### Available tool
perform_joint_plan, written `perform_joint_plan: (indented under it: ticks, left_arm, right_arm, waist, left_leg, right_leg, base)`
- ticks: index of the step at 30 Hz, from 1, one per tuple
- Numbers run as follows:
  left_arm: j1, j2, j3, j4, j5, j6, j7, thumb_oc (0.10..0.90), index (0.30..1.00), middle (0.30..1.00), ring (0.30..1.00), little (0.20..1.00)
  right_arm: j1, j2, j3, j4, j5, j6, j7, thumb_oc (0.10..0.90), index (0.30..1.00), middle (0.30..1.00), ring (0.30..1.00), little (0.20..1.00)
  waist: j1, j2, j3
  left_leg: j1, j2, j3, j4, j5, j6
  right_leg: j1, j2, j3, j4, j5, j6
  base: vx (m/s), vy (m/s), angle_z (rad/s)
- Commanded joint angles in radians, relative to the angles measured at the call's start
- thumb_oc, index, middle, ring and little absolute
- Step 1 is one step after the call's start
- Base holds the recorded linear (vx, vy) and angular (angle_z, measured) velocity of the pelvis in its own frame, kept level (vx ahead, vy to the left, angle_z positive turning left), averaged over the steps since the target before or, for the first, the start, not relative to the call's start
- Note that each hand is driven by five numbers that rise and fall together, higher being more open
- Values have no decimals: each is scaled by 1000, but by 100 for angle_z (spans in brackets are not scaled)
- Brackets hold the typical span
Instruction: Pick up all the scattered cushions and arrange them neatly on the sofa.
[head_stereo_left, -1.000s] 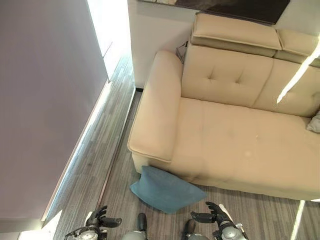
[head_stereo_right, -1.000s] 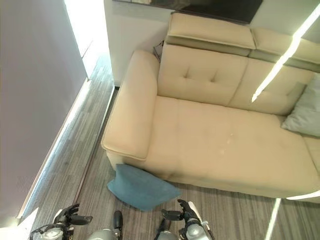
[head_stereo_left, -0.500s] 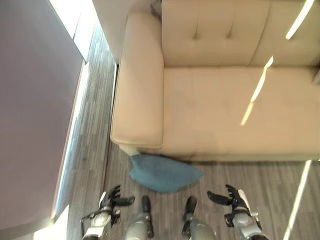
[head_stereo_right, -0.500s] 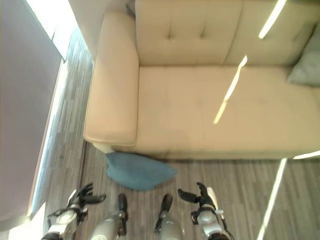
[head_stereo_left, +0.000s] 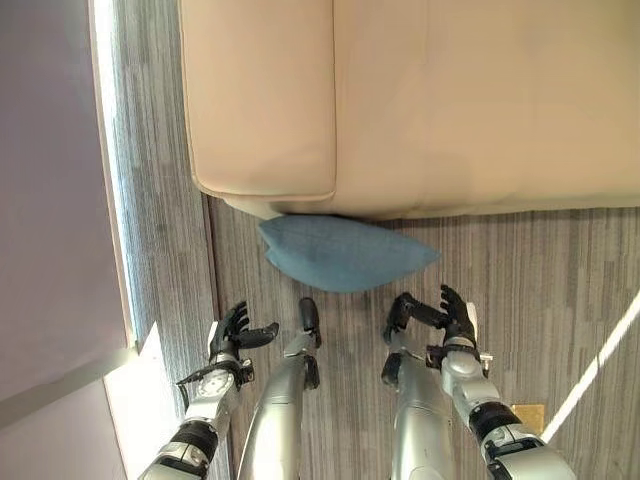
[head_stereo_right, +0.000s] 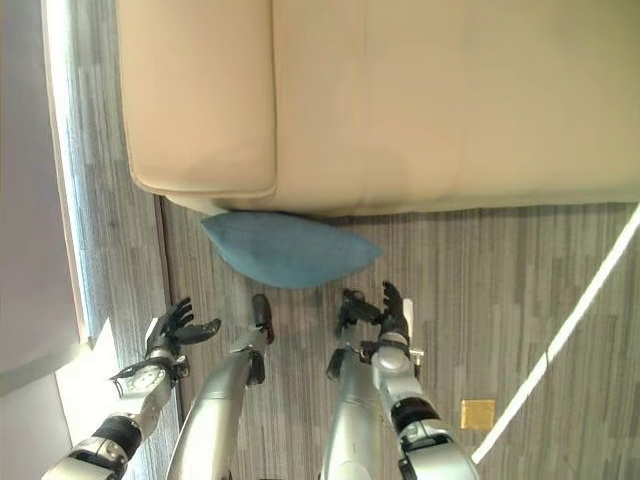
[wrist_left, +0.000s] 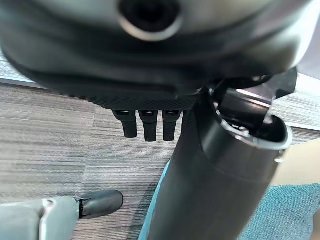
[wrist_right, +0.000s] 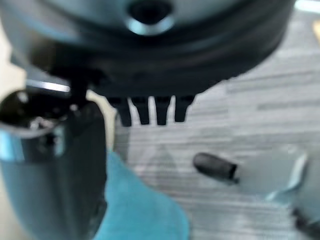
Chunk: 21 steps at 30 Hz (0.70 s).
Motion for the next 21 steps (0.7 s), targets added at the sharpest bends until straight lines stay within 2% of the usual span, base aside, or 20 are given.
perform_joint_plan:
  ticks: [1,4,11,17,21]
  left_arm:
    - [5,28,-1,-59,-27,-87,42,800,900,900,900,900]
    - [-66,52,-18,-111,-13,-104,72,800,900,900,900,900]
    - [-188,84,-21,-152,-26,-127,117,800,900,900,900,900]
    - [-280,91,-38,-200,0,-138,156,800,900,900,900,900]
    - [-333,97,-53,-201,9,-136,166,800,900,900,900,900]
  right_arm:
    - [58,-21,18,-63,59,-76,-47,800,900,900,900,900]
    - [-38,-37,28,-75,96,-99,-61,800,900,900,900,900]
    - [-195,-75,43,-78,127,-117,-96,800,900,900,900,900]
    - [-298,-87,74,-80,132,-120,-104,800,900,900,900,900]
    - [-351,-92,106,-84,120,-117,-100,800,900,900,900,900]
  waist:
    - [9,-11,-68]
    - [13,-6,-30]
    - [13,7,1]
    - [16,23,7]
    - [17,23,9]
  left_leg:
    - [-43,-25,-74,36,-100,-54]
    - [-111,-31,-80,33,-86,-60]
    - [-204,-38,-77,17,-58,-74]
    - [-253,-45,-75,-23,-33,-80]
    - [-274,-43,-76,-28,-26,-82]
  right_leg:
    - [-17,-4,-6,-22,-69,84]
    - [-86,-13,0,-12,-63,87]
    - [-183,-19,14,-1,-61,90]
    - [-250,-18,21,3,-55,94]
    - [-274,-20,23,5,-54,98]
  base:
    - [-54,-2,4]
    - [-84,9,6]
    - [-38,15,3]
    - [0,0,0]
    - [0,0,0]
